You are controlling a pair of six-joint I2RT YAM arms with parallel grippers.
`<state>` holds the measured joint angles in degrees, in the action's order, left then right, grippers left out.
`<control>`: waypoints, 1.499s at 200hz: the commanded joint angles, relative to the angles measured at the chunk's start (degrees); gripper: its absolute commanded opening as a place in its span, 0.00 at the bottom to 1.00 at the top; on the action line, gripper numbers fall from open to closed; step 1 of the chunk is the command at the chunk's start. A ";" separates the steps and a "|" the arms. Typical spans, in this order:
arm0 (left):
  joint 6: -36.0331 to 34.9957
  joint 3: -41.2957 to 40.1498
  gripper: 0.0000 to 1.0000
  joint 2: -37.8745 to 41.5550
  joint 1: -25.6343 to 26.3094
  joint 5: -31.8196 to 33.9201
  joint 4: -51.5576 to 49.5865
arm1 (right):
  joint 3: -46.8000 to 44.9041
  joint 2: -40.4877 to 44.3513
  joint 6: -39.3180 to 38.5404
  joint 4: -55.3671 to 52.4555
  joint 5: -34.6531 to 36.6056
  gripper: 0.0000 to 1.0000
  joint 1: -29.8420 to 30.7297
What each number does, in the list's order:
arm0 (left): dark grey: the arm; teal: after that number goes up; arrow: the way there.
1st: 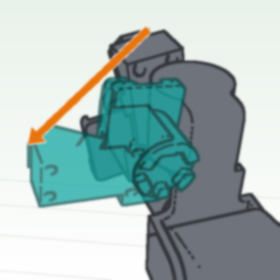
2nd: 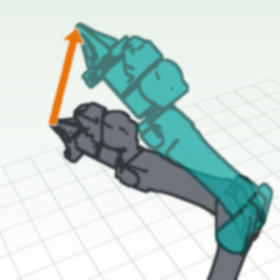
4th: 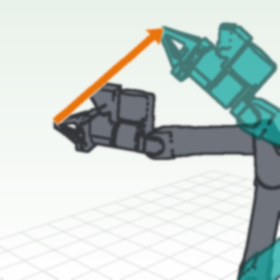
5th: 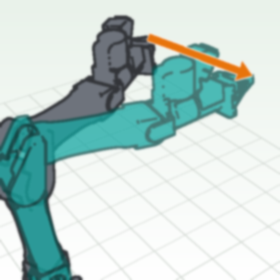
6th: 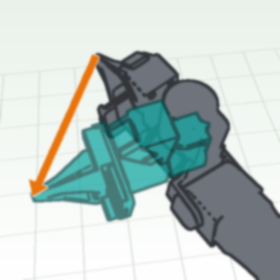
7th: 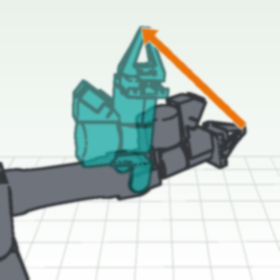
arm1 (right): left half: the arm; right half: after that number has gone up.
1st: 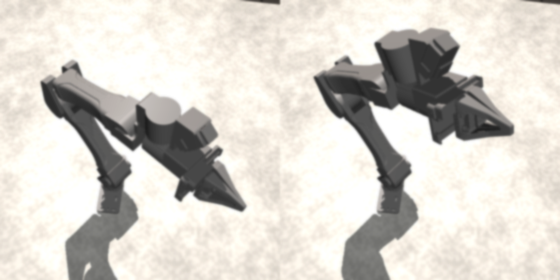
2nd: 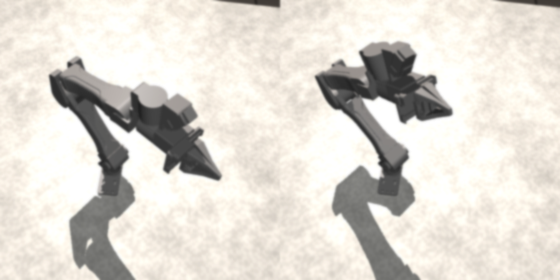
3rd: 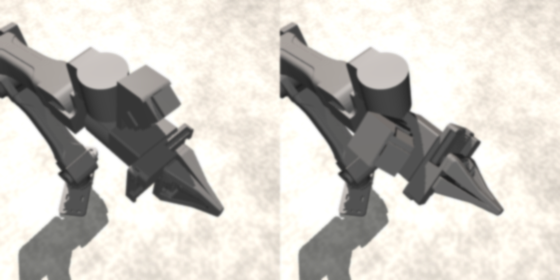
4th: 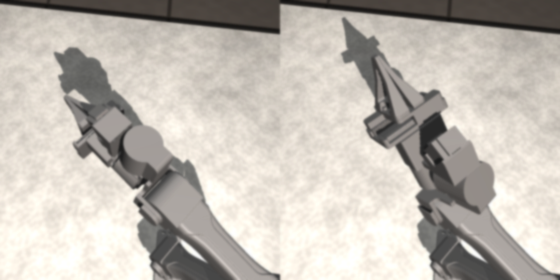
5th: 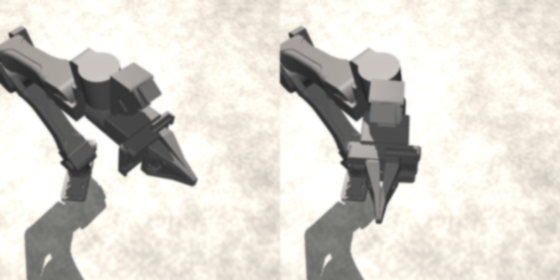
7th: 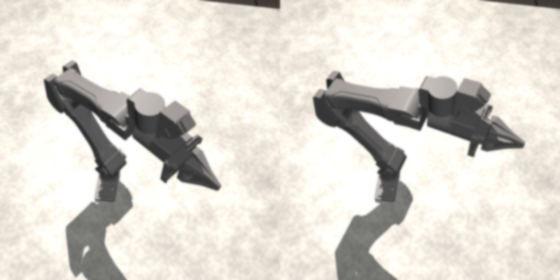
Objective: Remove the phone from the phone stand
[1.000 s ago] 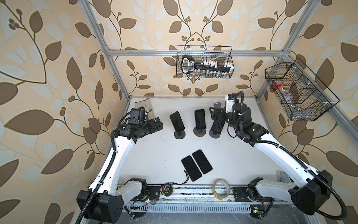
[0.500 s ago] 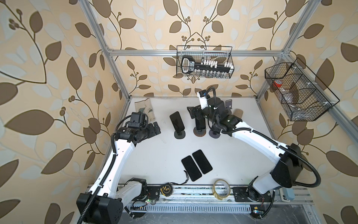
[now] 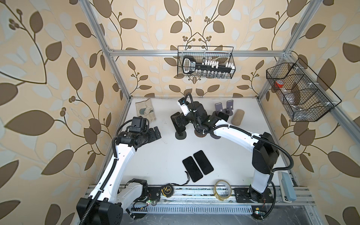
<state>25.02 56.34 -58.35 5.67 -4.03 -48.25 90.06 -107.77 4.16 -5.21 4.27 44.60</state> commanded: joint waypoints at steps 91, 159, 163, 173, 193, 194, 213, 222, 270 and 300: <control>-1.09 -0.88 0.99 2.18 0.08 1.37 -0.53 | 9.87 -10.65 2.41 -5.37 -4.01 1.00 -0.21; -1.04 -1.06 0.99 2.62 -0.13 1.17 -0.44 | 10.30 -12.83 1.73 -6.18 -1.99 1.00 -0.31; -1.02 -1.05 0.99 2.62 -0.13 1.15 -0.44 | 10.35 -12.97 1.85 -6.13 -1.87 1.00 -0.26; -1.02 -1.10 0.99 2.55 -0.13 1.19 -0.44 | 10.46 -13.25 2.31 -6.16 -1.40 0.99 -0.21; -1.04 -1.15 0.99 2.61 -0.22 1.26 -0.44 | 10.31 -13.69 2.99 -5.86 -0.87 0.95 -0.30; -1.03 -1.15 0.99 2.62 -0.18 1.29 -0.44 | 10.31 -13.74 2.97 -5.86 -0.86 0.95 -0.30; -1.12 -1.16 0.99 2.65 -0.39 1.33 -0.42 | 10.42 -14.05 3.64 -5.80 0.04 0.92 -0.31; -1.03 -1.14 0.99 2.61 -0.47 1.33 -0.37 | 10.22 -14.09 3.66 -5.51 0.49 0.91 -0.30; -1.20 -1.25 0.99 2.53 -0.64 0.32 -0.18 | 10.73 -15.14 4.63 -5.20 0.39 0.87 -0.48; -1.20 -1.25 0.99 2.54 -0.66 0.21 -0.18 | 10.69 -15.37 5.07 -5.24 -0.01 0.83 -0.81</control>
<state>24.75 55.55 -56.66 5.54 -3.99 -48.27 98.72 -121.97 9.08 -10.55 3.92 44.18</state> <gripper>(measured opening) 0.989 0.843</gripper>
